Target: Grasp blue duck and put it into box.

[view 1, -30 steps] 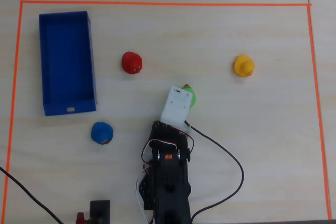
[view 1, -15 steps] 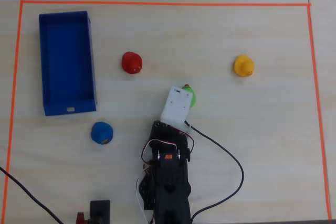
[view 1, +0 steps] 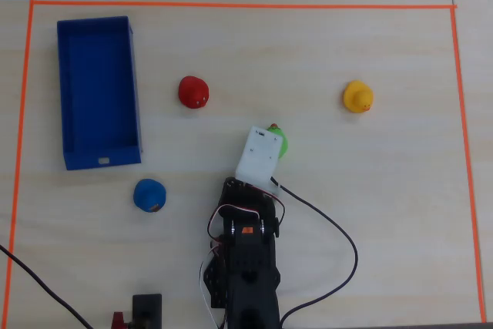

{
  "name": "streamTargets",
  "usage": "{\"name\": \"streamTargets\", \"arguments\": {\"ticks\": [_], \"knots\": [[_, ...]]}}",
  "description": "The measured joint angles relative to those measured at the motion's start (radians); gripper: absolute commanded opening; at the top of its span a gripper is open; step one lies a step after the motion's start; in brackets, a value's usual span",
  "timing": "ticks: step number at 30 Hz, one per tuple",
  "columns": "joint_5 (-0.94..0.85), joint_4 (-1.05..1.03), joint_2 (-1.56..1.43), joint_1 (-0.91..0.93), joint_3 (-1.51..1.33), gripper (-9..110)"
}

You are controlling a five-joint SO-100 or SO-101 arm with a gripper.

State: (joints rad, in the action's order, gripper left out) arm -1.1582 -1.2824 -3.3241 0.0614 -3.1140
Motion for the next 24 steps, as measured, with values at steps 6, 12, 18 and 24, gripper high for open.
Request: {"name": "streamTargets", "arguments": {"ticks": [6,12,18,24], "knots": [[0.0,0.0,0.0,0.0,0.0,9],[0.0,0.0,0.0,0.0,0.0,9],[0.0,0.0,0.0,0.0,0.0,5],[-0.009,0.0,0.0,0.0,0.0,0]]}}
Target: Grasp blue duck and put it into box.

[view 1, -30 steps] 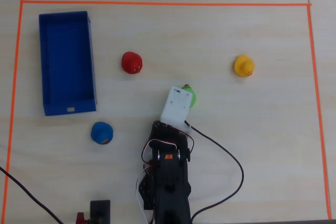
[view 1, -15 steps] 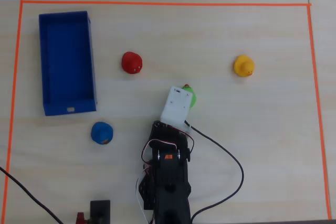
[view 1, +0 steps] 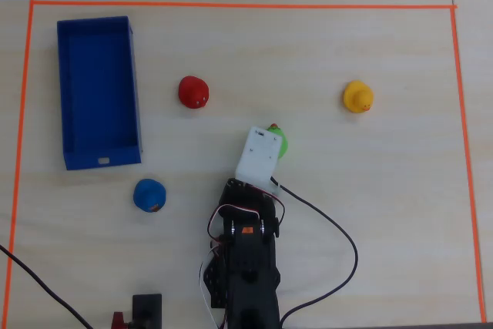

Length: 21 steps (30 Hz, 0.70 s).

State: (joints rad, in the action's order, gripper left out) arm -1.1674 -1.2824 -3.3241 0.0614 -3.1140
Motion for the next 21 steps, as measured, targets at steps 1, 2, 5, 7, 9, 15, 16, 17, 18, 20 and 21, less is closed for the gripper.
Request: {"name": "streamTargets", "arguments": {"ticks": [1,2,5,7,9,15,16,17,18,20,21], "knots": [[-0.002,0.0,0.0,0.0,0.0,0],[-0.002,0.0,0.0,0.0,0.0,1],[-0.023,0.018,0.048,0.017,0.011,6],[-0.048,0.031,0.15,0.044,0.064,18],[-0.083,0.032,0.305,0.064,0.173,24],[-0.06,-0.213,0.73,-0.038,0.695,37],[-0.032,-0.268,0.787,-0.083,0.788,37],[-0.006,-0.316,0.836,-0.132,0.873,37],[0.026,-0.357,0.884,-0.186,0.951,38],[0.095,-0.414,0.963,-0.296,1.091,38],[0.132,-0.433,1.003,-0.351,1.15,38]]}}
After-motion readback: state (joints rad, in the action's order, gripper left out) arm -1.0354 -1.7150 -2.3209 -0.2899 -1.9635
